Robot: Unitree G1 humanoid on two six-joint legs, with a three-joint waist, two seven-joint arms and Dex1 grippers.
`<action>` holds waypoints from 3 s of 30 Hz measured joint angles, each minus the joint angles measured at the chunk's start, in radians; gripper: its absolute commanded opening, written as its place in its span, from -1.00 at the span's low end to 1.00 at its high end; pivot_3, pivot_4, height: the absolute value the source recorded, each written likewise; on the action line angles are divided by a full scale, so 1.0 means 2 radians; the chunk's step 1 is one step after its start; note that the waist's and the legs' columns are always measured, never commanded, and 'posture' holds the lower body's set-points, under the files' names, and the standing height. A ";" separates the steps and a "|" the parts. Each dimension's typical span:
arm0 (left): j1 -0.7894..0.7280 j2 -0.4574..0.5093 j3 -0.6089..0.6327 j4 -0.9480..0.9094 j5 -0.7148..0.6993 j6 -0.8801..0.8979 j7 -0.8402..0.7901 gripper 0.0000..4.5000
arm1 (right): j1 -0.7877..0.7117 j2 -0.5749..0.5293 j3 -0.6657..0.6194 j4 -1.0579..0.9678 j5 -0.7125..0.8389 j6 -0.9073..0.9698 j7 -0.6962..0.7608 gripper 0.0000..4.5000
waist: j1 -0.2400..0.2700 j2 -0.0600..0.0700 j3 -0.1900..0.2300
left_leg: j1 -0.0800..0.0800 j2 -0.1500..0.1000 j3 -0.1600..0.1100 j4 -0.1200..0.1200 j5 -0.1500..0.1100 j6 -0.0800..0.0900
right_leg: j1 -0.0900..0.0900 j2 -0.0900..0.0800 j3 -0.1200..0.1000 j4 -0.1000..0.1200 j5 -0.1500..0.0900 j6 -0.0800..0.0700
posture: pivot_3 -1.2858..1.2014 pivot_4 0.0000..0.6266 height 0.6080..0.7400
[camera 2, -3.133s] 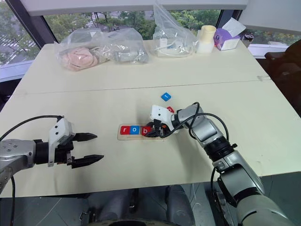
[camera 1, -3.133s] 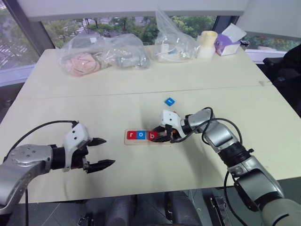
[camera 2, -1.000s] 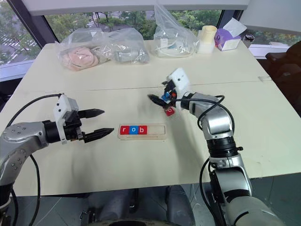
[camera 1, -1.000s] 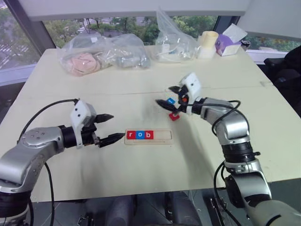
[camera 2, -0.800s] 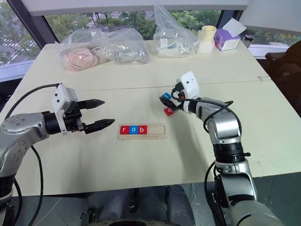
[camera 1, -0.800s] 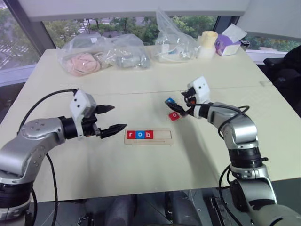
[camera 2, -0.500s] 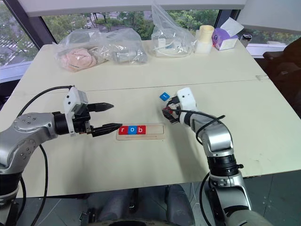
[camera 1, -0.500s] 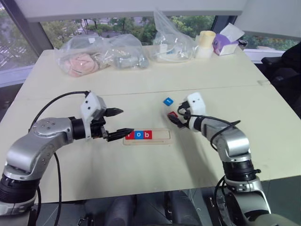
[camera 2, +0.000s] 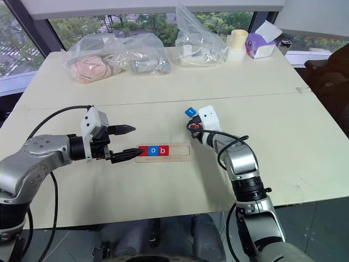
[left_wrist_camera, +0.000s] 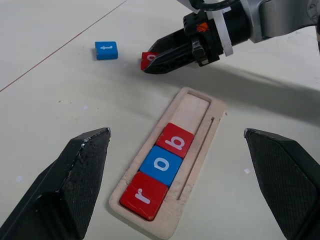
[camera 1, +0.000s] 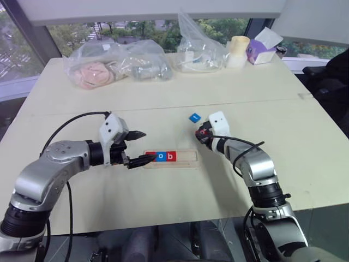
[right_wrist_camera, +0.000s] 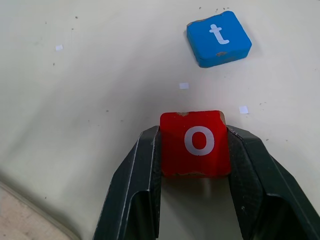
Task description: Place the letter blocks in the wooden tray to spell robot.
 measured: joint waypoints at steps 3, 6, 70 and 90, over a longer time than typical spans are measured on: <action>0.000 -0.004 -0.002 -0.008 -0.002 0.002 0.000 1.00 | 0.010 0.010 -0.014 -0.021 -0.009 0.002 -0.036 -0.47 | 0.001 0.000 0.000 | 0.000 0.000 0.000 0.000 0.000 0.000 | 0.000 0.000 0.000 0.000 0.000 0.000 | 0.03 -0.52 1.00; -0.001 -0.004 -0.016 -0.017 0.001 0.001 -0.003 1.00 | 0.020 0.016 -0.048 -0.066 -0.015 0.023 -0.078 -0.47 | 0.004 0.000 0.000 | 0.000 0.000 0.000 0.000 0.000 0.000 | 0.000 0.000 0.000 0.000 0.000 0.000 | 0.03 -0.52 1.00; 0.084 0.111 0.016 -0.079 -0.002 0.005 -0.098 1.00 | -0.047 -0.259 0.041 0.335 -0.012 -0.544 0.587 -0.49 | 0.001 0.000 0.000 | 0.002 0.002 0.005 0.001 -0.001 0.001 | 0.001 -0.001 0.001 -0.001 0.000 0.000 | 0.03 -0.52 1.00; 0.058 0.089 0.016 -0.041 -0.014 0.015 -0.086 1.00 | -0.076 -0.142 0.132 0.055 -0.029 -0.207 0.433 -0.49 | 0.003 0.000 0.000 | 0.001 0.002 0.006 0.001 -0.001 0.001 | -0.001 -0.001 0.001 0.000 0.000 0.000 | 0.03 -0.52 1.00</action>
